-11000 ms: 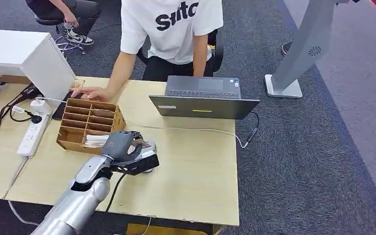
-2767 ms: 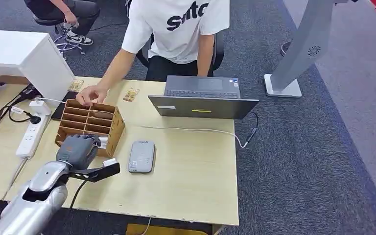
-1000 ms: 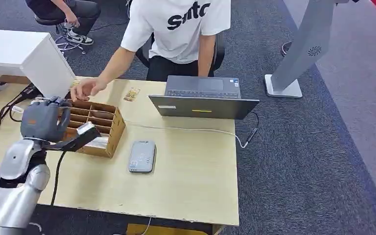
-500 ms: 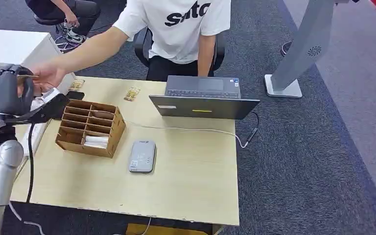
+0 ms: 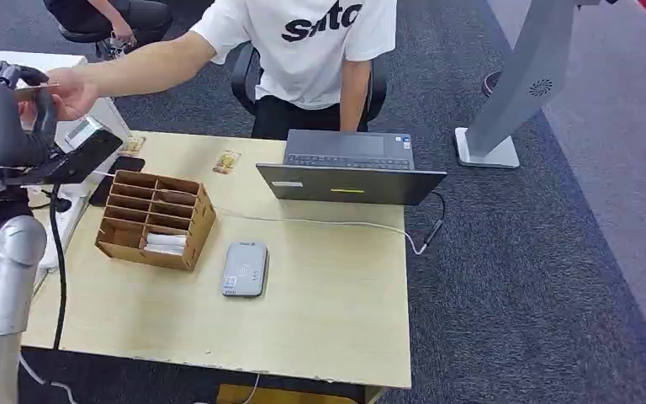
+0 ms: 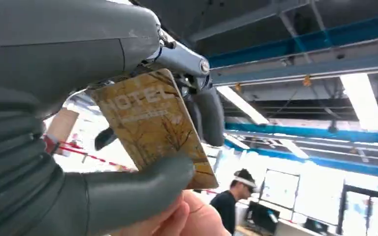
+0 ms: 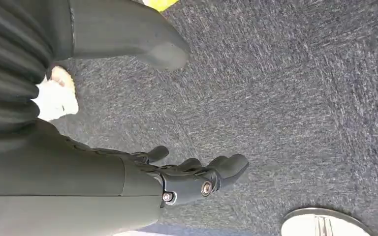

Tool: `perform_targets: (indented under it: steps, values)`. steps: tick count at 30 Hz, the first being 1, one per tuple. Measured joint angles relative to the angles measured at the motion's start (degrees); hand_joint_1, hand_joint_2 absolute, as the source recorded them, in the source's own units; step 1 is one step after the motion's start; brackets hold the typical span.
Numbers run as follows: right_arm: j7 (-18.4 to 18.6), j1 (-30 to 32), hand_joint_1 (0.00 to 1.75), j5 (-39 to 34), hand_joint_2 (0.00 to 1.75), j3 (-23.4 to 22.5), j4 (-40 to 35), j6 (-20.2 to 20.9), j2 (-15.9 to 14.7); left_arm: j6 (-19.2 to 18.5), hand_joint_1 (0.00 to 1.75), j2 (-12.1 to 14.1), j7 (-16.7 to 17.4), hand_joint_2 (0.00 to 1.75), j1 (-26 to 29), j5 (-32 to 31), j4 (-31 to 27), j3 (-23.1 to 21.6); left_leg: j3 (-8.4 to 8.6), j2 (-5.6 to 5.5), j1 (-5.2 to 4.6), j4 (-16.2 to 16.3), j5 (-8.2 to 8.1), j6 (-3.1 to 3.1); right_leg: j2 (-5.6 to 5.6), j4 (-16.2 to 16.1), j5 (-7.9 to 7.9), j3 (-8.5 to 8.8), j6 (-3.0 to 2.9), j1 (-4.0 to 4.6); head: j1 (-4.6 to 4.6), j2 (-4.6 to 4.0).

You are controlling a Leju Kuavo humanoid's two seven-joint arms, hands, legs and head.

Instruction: Pass the card to the sensor for recognition and then transmit it.

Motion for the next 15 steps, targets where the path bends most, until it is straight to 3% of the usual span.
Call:
perform_targets:
  steps: [15]
  values:
    - [-0.26, -0.01, 0.0, -0.15, 1.75, -0.02, 0.0, 0.22, 0.2, 0.63, 0.0, -2.71, 0.04, 1.75, 1.74, -0.15, -4.11, -0.2, 0.0, 0.0, 0.01, 0.0, 0.0, 0.0, 0.0, 0.0, 0.0, 0.0, 0.0, 0.01, -0.02, 0.0]
